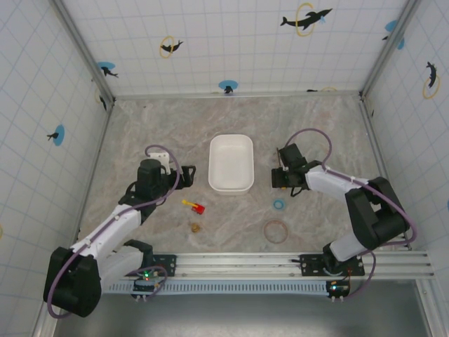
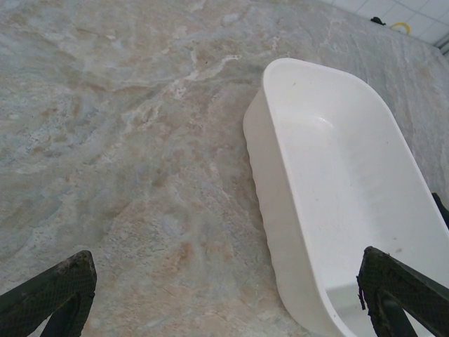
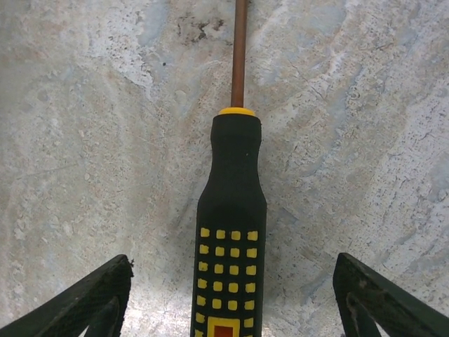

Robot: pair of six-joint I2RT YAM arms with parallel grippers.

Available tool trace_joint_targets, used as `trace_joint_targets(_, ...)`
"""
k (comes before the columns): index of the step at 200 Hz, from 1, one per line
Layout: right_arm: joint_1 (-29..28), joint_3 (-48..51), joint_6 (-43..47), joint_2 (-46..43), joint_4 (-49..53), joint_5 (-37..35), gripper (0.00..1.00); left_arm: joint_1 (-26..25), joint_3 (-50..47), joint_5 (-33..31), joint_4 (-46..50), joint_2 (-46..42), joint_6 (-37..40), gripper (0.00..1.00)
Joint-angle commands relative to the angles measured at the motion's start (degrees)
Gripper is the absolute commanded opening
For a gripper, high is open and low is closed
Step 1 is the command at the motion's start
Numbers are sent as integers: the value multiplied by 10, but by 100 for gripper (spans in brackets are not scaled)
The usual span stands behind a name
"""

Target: Put the screwdriver in the bin

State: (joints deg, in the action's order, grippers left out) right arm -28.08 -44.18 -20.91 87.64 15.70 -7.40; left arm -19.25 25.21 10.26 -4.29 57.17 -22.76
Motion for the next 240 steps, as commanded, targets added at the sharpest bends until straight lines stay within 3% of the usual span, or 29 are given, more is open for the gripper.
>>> trace_joint_targets(1,-2,-24,-5,13,5,-2,73,-4,22,0,13,3,-2,97)
trace_joint_targets(240,6,-28,-4,7,15,26,26,-8,34,-8,36,-7,8,98)
